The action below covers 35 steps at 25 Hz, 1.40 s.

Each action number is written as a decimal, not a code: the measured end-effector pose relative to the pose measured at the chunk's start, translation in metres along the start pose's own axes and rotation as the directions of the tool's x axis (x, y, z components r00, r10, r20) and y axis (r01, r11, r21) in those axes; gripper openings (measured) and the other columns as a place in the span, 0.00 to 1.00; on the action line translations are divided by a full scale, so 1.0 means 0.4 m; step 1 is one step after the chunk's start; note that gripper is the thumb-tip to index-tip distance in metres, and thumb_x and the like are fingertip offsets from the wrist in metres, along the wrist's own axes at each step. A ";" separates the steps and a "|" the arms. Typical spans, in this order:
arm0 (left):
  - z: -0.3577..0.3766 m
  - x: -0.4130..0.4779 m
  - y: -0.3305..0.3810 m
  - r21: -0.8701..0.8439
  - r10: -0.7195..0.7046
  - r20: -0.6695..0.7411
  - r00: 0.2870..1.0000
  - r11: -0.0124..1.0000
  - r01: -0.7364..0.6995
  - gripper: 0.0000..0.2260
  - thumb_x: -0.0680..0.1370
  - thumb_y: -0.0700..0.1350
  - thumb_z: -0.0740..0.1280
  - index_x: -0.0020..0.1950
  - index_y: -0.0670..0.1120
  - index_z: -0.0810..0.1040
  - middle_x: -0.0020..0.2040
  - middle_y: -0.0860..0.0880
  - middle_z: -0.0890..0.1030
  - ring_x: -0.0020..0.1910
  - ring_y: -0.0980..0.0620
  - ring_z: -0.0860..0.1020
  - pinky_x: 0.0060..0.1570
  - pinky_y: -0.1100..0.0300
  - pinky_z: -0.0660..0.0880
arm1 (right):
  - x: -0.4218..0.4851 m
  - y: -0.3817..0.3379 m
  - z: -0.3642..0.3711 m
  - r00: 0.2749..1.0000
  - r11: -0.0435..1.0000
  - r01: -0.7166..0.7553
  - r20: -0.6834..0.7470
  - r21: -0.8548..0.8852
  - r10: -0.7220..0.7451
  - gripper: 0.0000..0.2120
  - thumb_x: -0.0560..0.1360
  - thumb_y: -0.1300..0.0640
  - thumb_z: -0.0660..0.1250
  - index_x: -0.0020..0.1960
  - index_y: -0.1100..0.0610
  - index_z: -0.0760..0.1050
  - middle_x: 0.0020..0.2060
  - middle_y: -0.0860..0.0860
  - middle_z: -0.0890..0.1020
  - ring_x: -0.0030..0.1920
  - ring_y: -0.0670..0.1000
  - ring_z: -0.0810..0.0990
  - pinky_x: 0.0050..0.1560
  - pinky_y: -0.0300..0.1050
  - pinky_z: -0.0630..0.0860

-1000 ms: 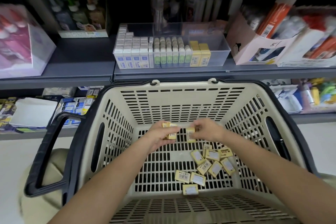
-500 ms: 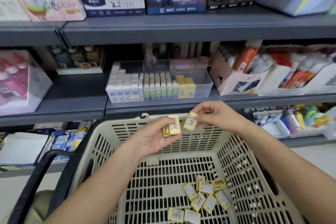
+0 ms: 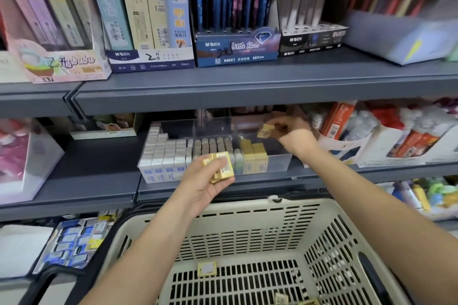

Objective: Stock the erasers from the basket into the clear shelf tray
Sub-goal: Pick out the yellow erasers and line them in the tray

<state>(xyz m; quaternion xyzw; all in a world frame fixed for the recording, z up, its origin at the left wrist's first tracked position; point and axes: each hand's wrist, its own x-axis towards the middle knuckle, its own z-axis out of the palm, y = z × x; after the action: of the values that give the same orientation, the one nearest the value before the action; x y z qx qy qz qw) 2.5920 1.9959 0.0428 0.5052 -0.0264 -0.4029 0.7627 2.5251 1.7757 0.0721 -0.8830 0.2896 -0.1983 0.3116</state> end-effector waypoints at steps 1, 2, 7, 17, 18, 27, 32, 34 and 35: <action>-0.003 0.006 -0.003 -0.002 -0.006 0.004 1.000 1.000 0.006 0.11 0.73 0.36 0.69 0.54 0.41 0.74 0.36 0.46 0.83 0.35 0.52 0.83 0.33 0.60 0.79 | 0.010 0.003 0.013 0.999 0.998 0.023 0.044 -0.063 -0.020 0.11 0.74 0.60 0.68 0.56 0.54 0.79 0.55 0.52 0.81 0.54 0.54 0.79 0.57 0.37 0.71; -0.006 0.009 -0.005 -0.003 -0.009 0.011 1.000 1.000 0.009 0.10 0.73 0.36 0.69 0.53 0.42 0.74 0.36 0.46 0.84 0.35 0.52 0.83 0.32 0.60 0.79 | 0.017 0.007 0.026 0.996 0.993 0.047 0.081 -0.109 -0.038 0.11 0.74 0.59 0.67 0.56 0.53 0.79 0.54 0.52 0.82 0.53 0.53 0.80 0.55 0.36 0.71; -0.004 0.022 -0.007 0.030 -0.013 0.050 0.999 0.999 0.011 0.08 0.74 0.35 0.68 0.52 0.42 0.74 0.35 0.46 0.84 0.35 0.52 0.83 0.32 0.60 0.79 | 0.039 0.014 0.074 0.982 0.962 0.084 0.185 -0.261 -0.035 0.06 0.75 0.58 0.62 0.51 0.54 0.75 0.49 0.53 0.82 0.50 0.56 0.79 0.49 0.41 0.72; 0.028 0.015 -0.016 0.055 -0.010 0.127 0.992 0.998 0.003 0.19 0.66 0.40 0.73 0.55 0.41 0.75 0.40 0.45 0.85 0.40 0.50 0.84 0.36 0.59 0.80 | -0.045 -0.054 0.012 0.947 0.958 0.243 0.249 -0.149 -0.202 0.09 0.77 0.52 0.61 0.51 0.52 0.79 0.43 0.47 0.83 0.44 0.48 0.81 0.49 0.44 0.76; 0.034 0.014 -0.017 0.054 -0.007 0.133 0.991 0.999 0.000 0.20 0.65 0.41 0.74 0.54 0.42 0.75 0.40 0.45 0.85 0.41 0.50 0.84 0.36 0.59 0.80 | -0.076 -0.067 0.003 0.924 0.974 0.228 0.313 0.003 -0.217 0.09 0.77 0.51 0.62 0.52 0.52 0.80 0.39 0.42 0.82 0.40 0.44 0.81 0.48 0.42 0.77; 0.080 0.019 -0.051 0.000 -0.061 0.084 0.995 0.998 0.061 0.11 0.77 0.41 0.66 0.58 0.39 0.73 0.40 0.43 0.84 0.39 0.49 0.83 0.35 0.58 0.80 | -0.110 -0.041 -0.082 0.900 0.963 -0.028 0.425 0.267 -0.092 0.03 0.74 0.63 0.67 0.46 0.56 0.76 0.40 0.53 0.81 0.39 0.48 0.81 0.36 0.36 0.77; 0.045 0.021 -0.046 0.048 -0.050 0.049 0.998 0.998 0.047 0.06 0.77 0.39 0.64 0.54 0.41 0.74 0.42 0.42 0.83 0.40 0.48 0.83 0.36 0.57 0.80 | -0.052 0.011 -0.101 0.984 0.938 0.156 0.135 -0.311 -0.119 0.05 0.73 0.55 0.69 0.49 0.49 0.77 0.42 0.45 0.79 0.43 0.47 0.77 0.47 0.38 0.73; 0.043 0.017 -0.049 0.052 -0.059 0.048 0.997 0.997 0.057 0.06 0.77 0.39 0.65 0.54 0.42 0.74 0.42 0.42 0.83 0.41 0.48 0.83 0.36 0.57 0.80 | -0.043 0.024 -0.075 0.976 0.917 0.160 0.197 -0.366 -0.092 0.07 0.74 0.53 0.68 0.51 0.49 0.78 0.46 0.47 0.81 0.44 0.48 0.77 0.47 0.40 0.74; 0.041 0.017 -0.050 0.049 -0.062 0.046 0.997 0.997 0.060 0.06 0.77 0.39 0.65 0.53 0.42 0.74 0.43 0.42 0.83 0.41 0.48 0.83 0.35 0.57 0.80 | -0.041 0.028 -0.063 0.970 0.922 0.153 0.232 -0.356 -0.071 0.07 0.74 0.53 0.68 0.52 0.49 0.78 0.48 0.48 0.82 0.44 0.47 0.77 0.46 0.39 0.72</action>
<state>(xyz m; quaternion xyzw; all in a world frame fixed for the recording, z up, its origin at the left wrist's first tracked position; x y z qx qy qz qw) 2.5774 1.9759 0.0326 0.5141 -0.0384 -0.4372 0.7370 2.4949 1.7679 0.0801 -0.9573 0.2351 -0.0610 0.1566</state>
